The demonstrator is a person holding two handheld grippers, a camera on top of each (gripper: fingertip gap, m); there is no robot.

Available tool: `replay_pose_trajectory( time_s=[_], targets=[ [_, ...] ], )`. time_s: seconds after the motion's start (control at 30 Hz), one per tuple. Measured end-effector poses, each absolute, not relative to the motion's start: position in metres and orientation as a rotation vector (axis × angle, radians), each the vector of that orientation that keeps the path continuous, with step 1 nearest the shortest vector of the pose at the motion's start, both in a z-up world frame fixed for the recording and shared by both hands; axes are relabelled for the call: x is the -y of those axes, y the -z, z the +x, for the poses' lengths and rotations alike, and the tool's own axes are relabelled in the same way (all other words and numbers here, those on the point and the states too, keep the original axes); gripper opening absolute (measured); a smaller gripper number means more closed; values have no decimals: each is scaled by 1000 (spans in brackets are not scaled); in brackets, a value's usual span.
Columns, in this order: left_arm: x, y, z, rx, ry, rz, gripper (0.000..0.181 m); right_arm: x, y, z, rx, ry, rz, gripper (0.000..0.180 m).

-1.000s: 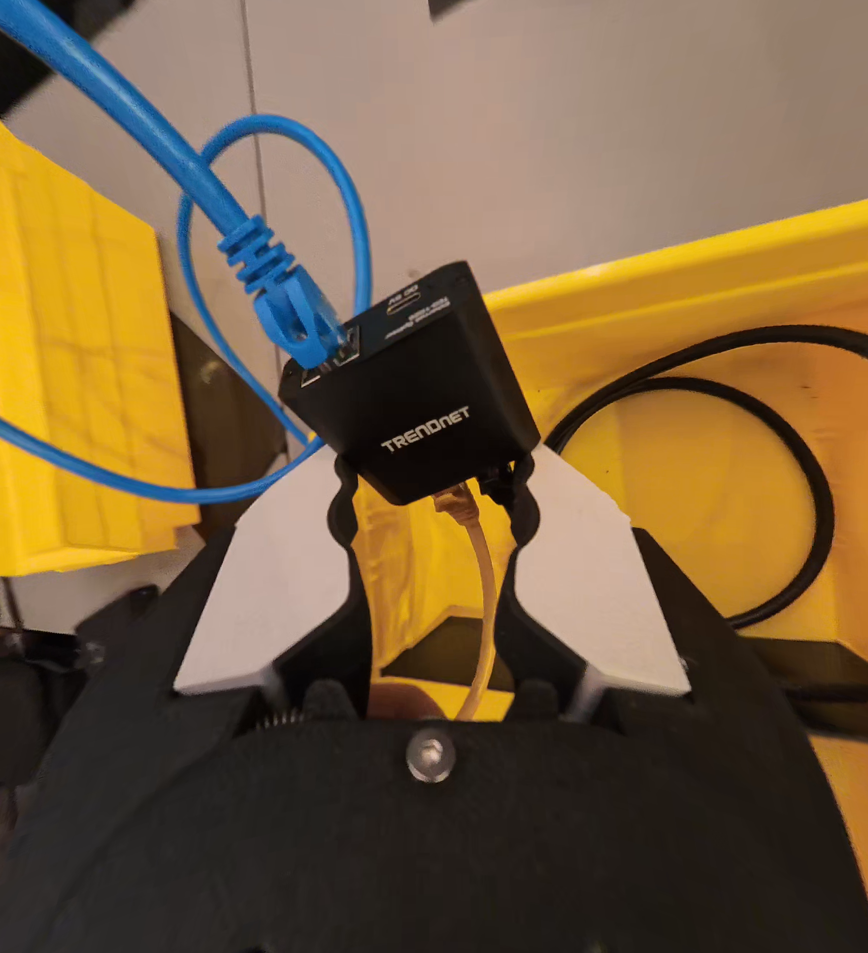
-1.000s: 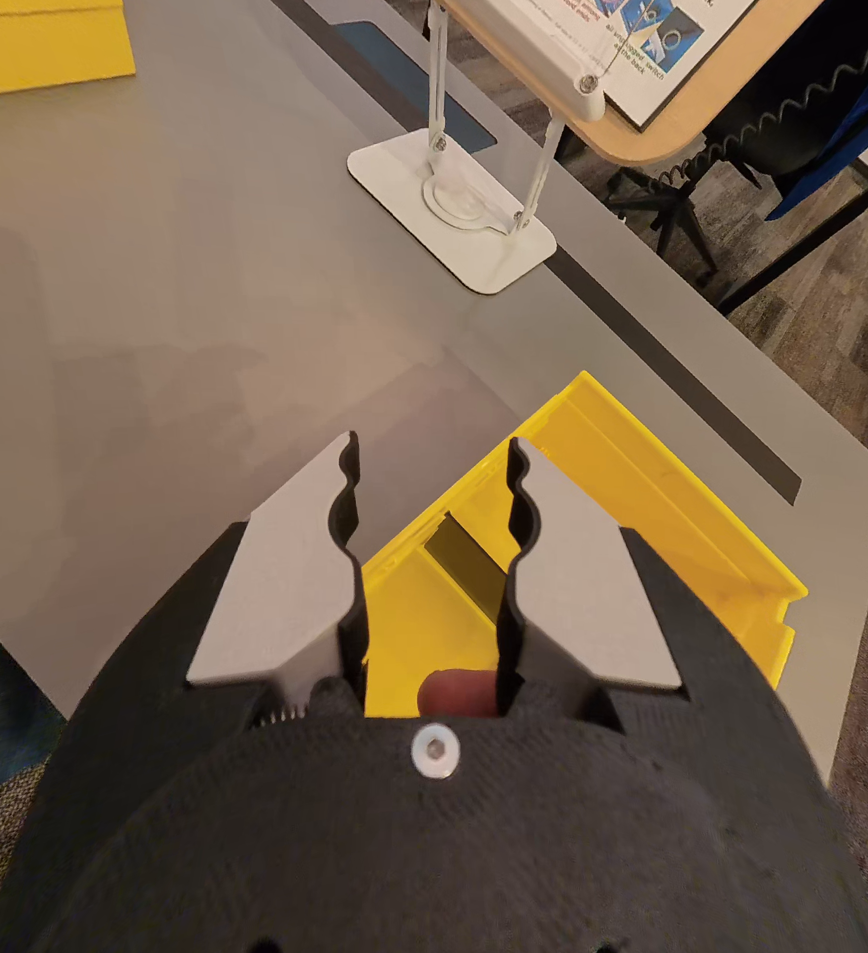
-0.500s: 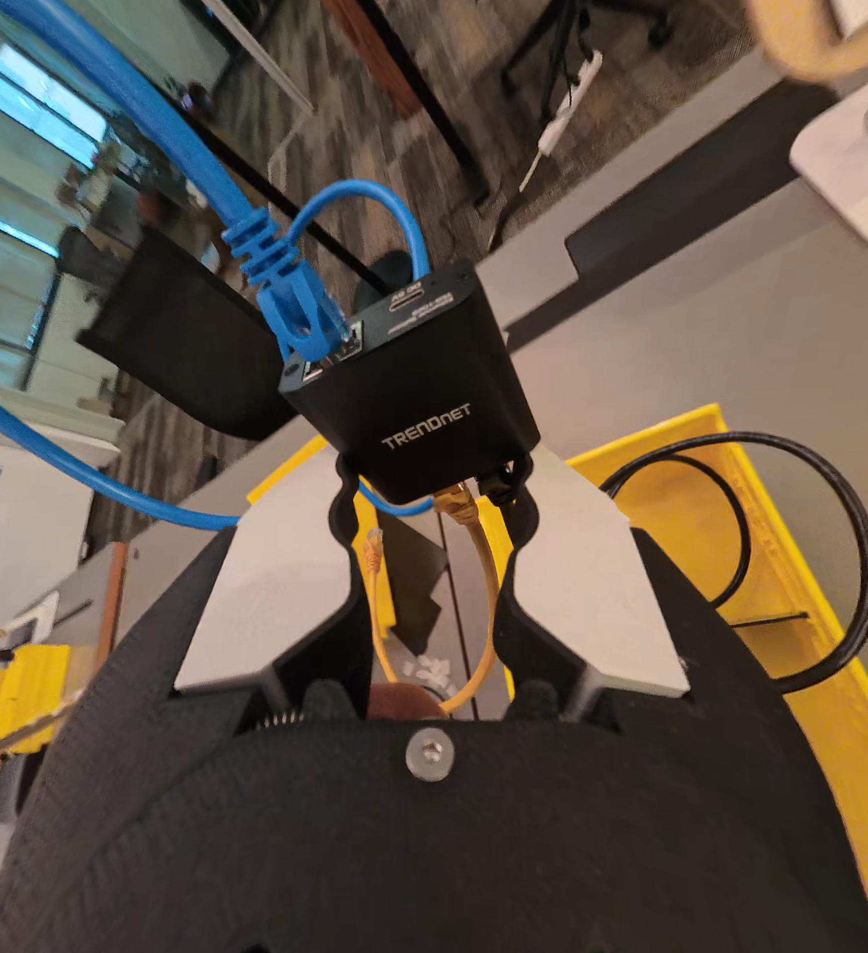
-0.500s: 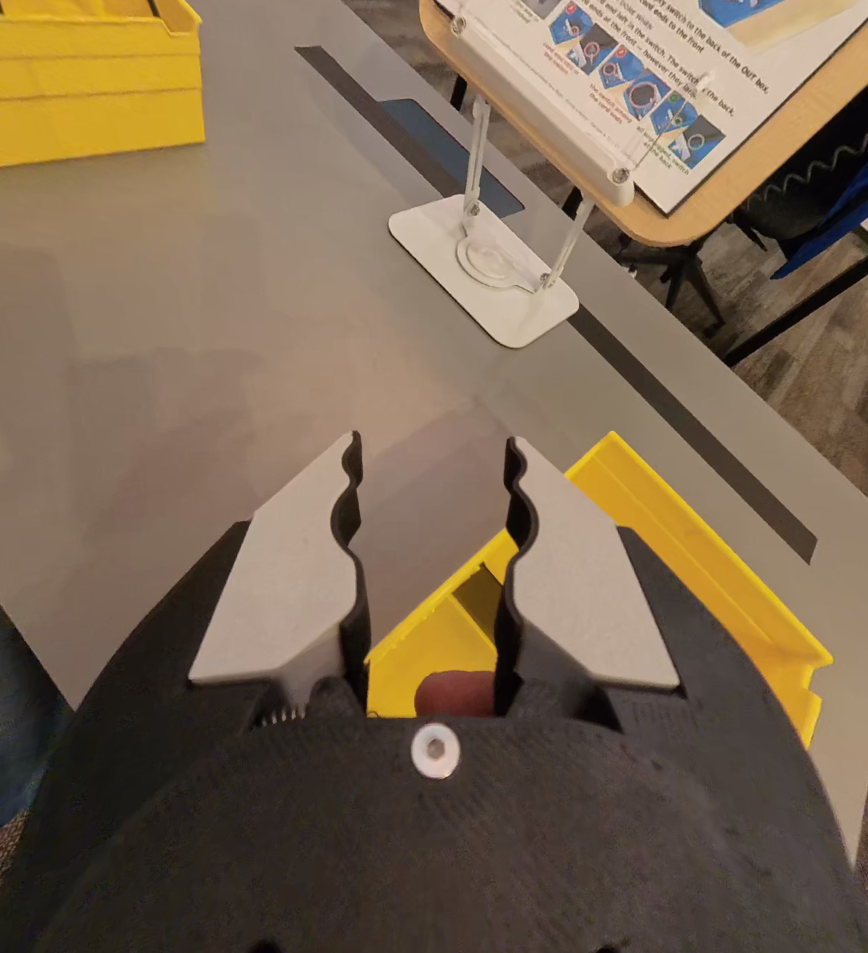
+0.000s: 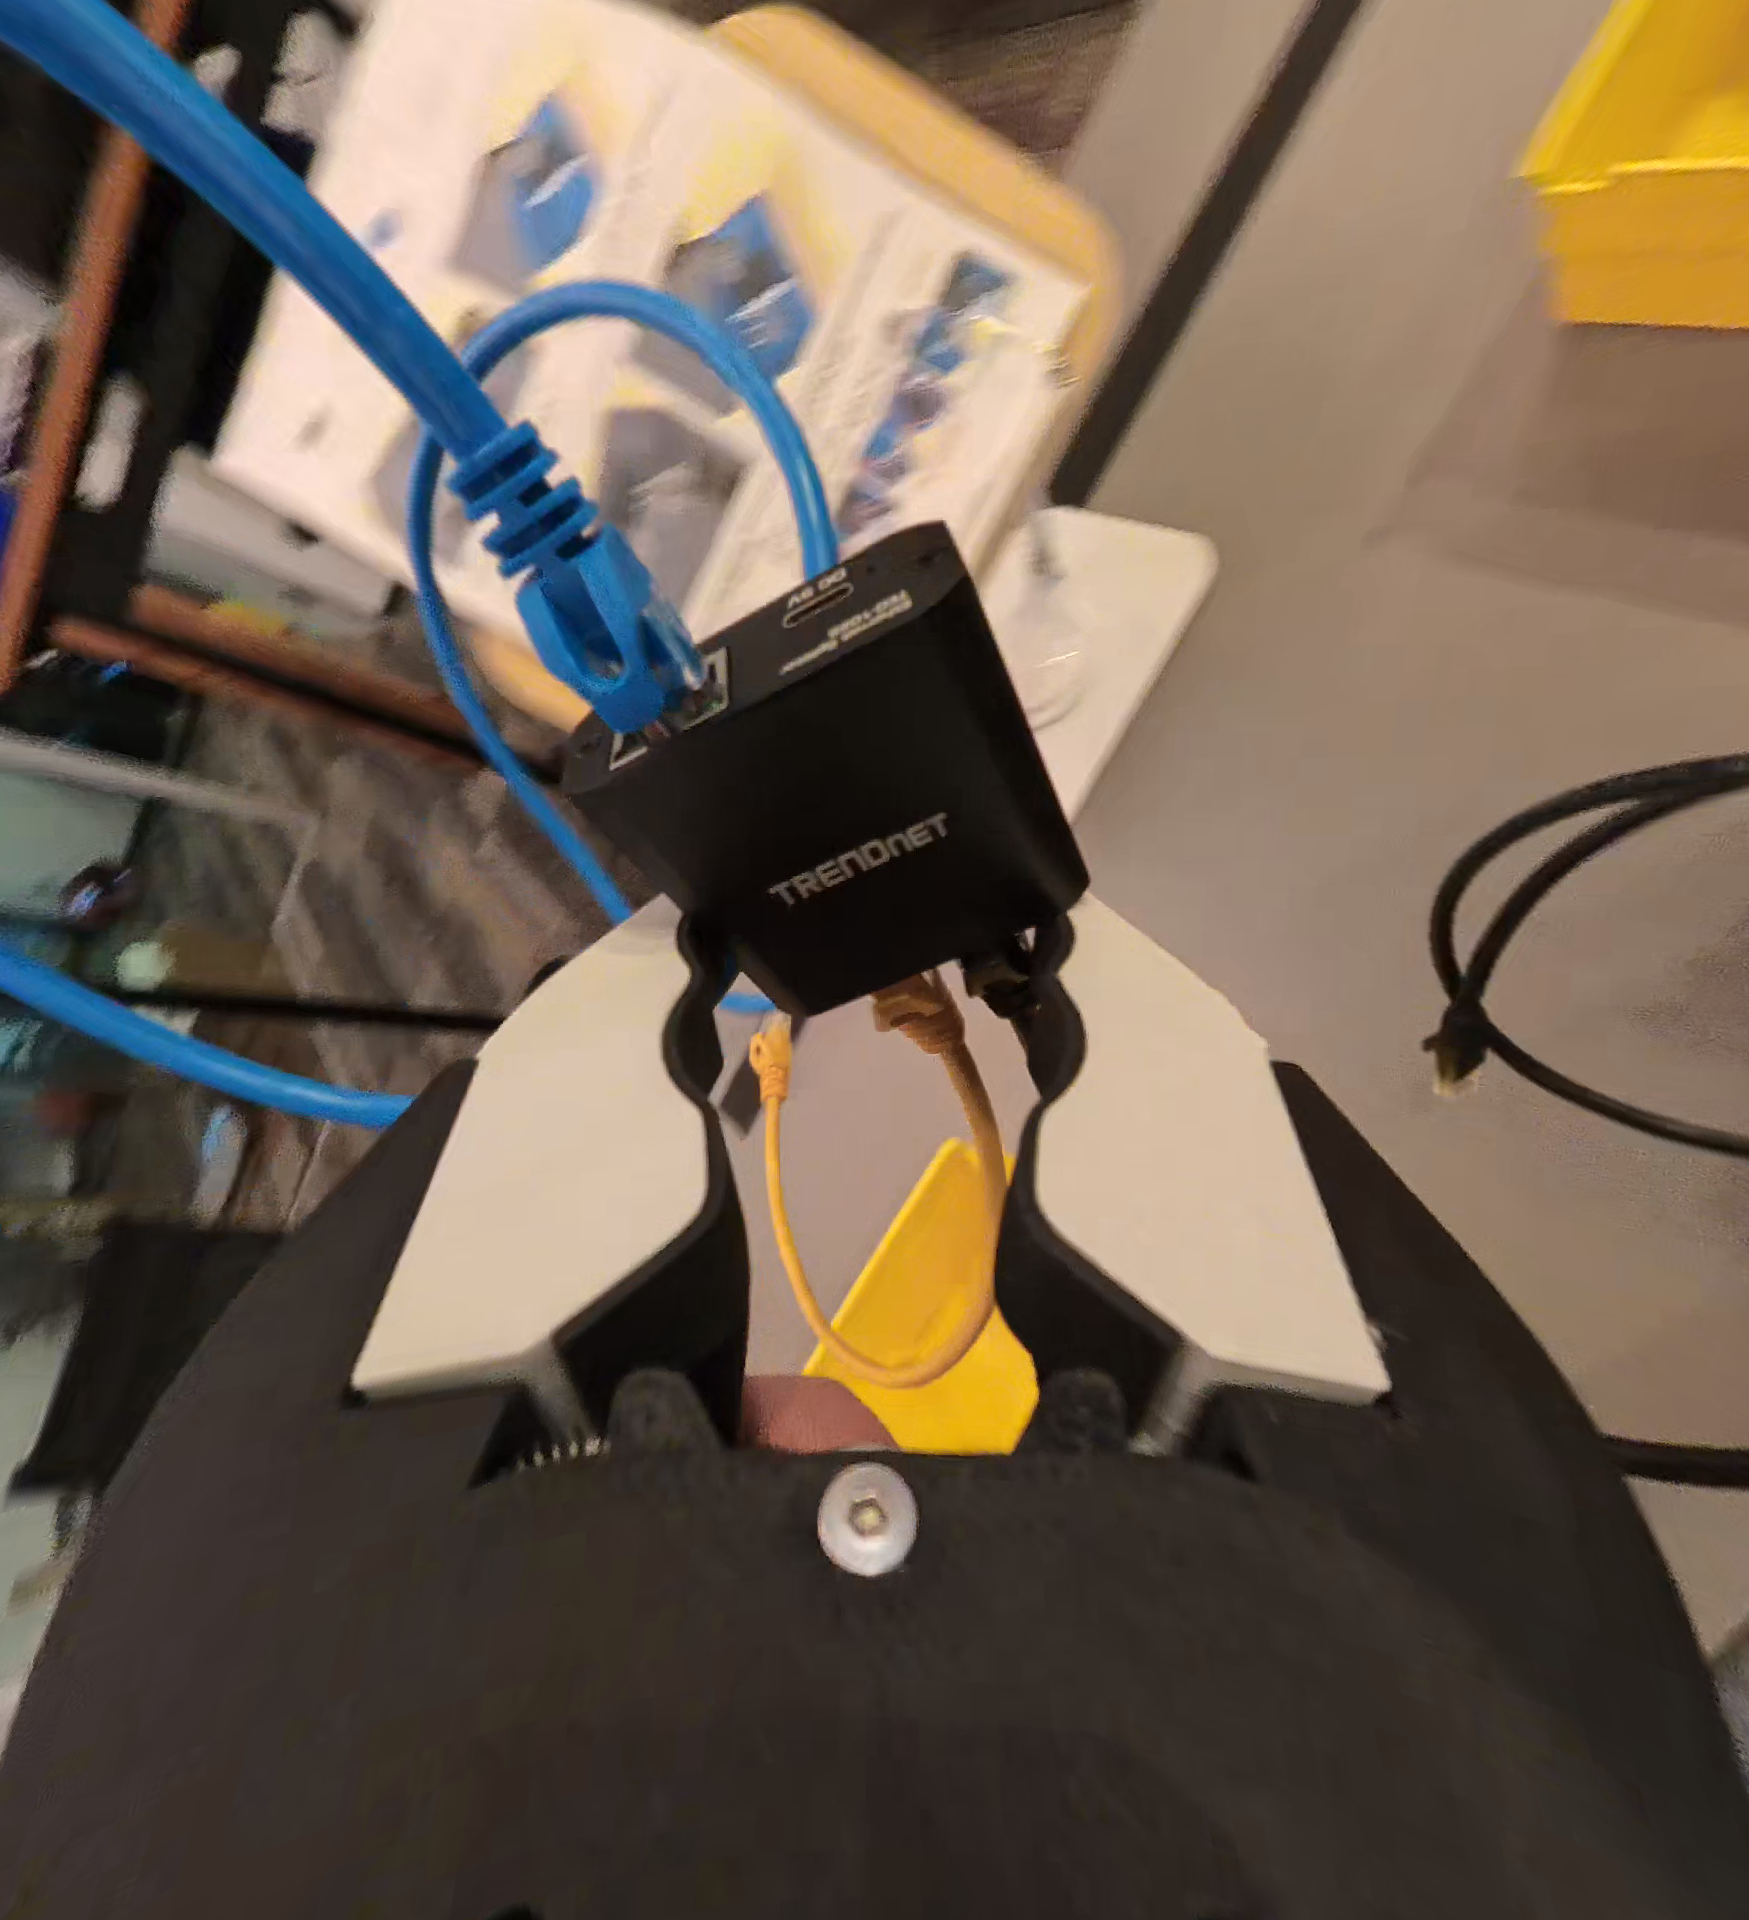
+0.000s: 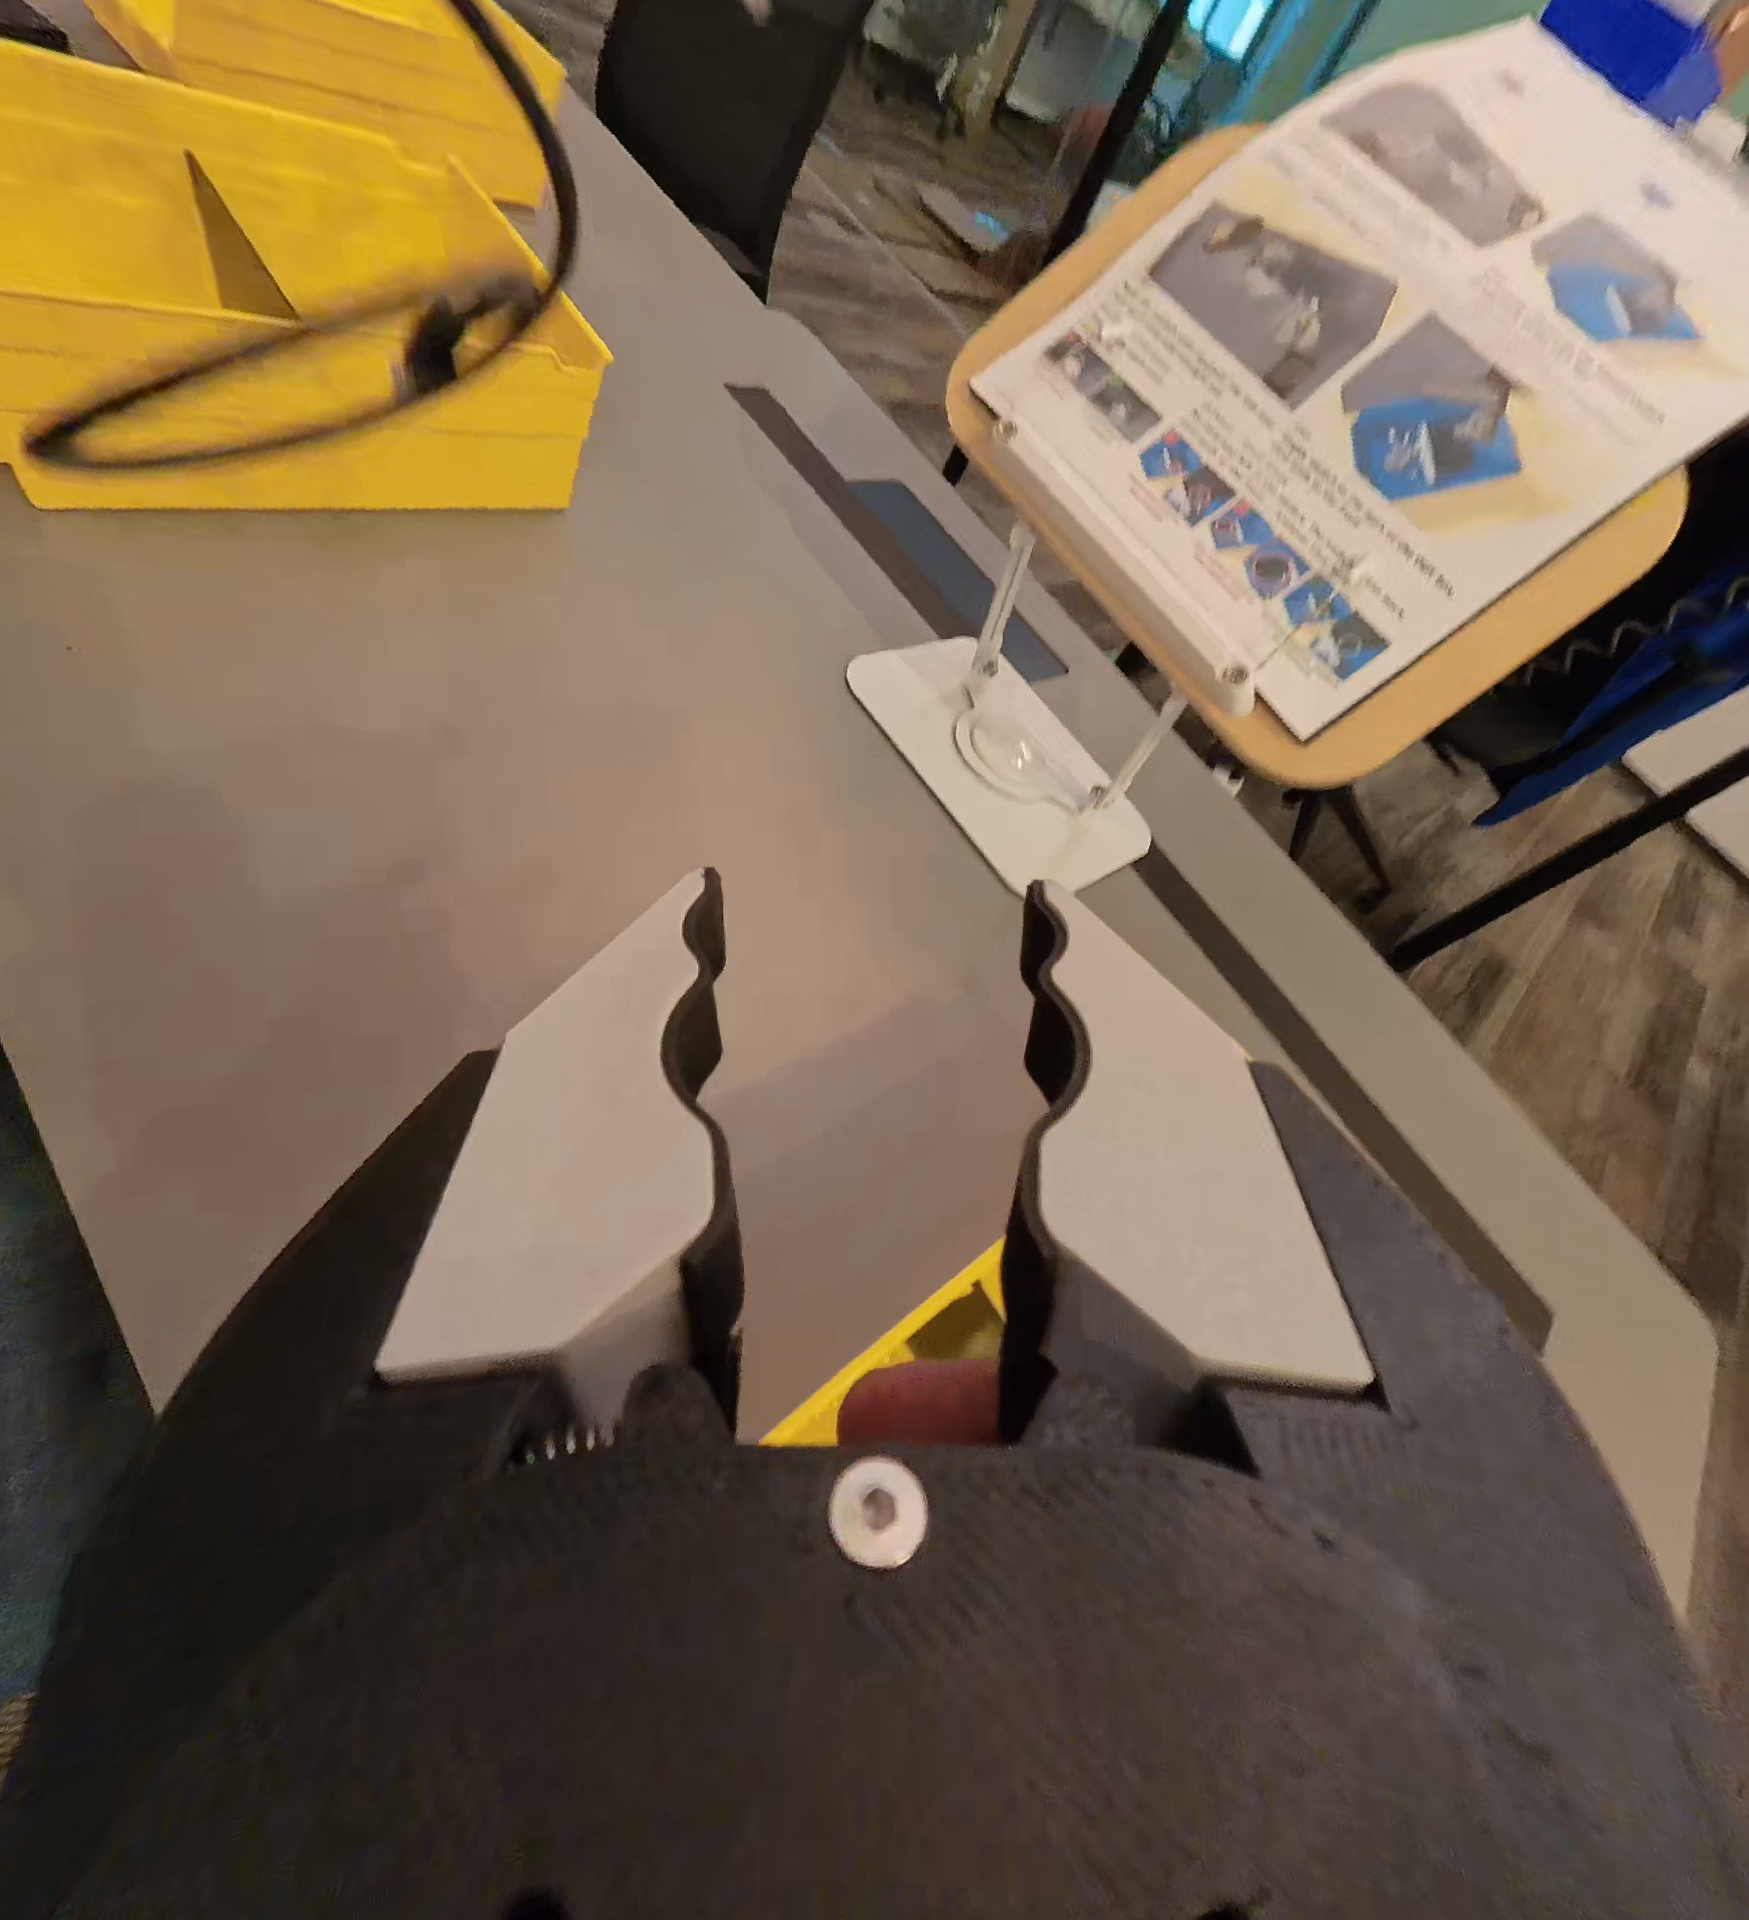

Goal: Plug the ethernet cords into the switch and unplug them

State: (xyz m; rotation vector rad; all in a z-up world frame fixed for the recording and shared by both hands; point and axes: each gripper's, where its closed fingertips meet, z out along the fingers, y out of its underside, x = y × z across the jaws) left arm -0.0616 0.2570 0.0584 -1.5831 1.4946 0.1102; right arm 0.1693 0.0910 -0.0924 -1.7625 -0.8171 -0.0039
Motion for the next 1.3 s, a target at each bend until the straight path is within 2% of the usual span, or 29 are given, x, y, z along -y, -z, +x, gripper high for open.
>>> replay_pose_trajectory(
  time_s=[0.03,0.2,0.37,0.47,0.73,0.83,0.93,1.1,1.2,1.3],
  targets=[
    [-247,-44,-45,-1558,-68,-1572,58,-89,86,165,837,14,-1731,57],
    [-219,45,13,-1790,60,-1591,58,-86,68,141,962,107,-1592,56],
    [-210,127,31,-2028,68,-1604,58,-101,69,115,1141,319,-1426,54],
    [-209,148,31,-2132,86,-1606,58,-123,84,100,1268,485,-1373,56],
    [-199,165,19,-2453,79,-1481,58,-194,124,71,1534,850,-1189,80],
    [-194,169,12,-2556,81,-1448,57,-217,144,72,1563,899,-1189,54],
    [-194,178,5,-2611,62,-1429,57,-226,144,68,1513,915,-1154,1],
    [-206,182,8,-2496,47,-1420,58,-233,154,72,1450,866,-1272,0],
    [-207,173,18,-2329,88,-1382,90,-234,157,76,1403,804,-1341,0],
    [-195,168,24,-2243,135,-1333,101,-232,156,75,1359,778,-1362,0]
  ],
)
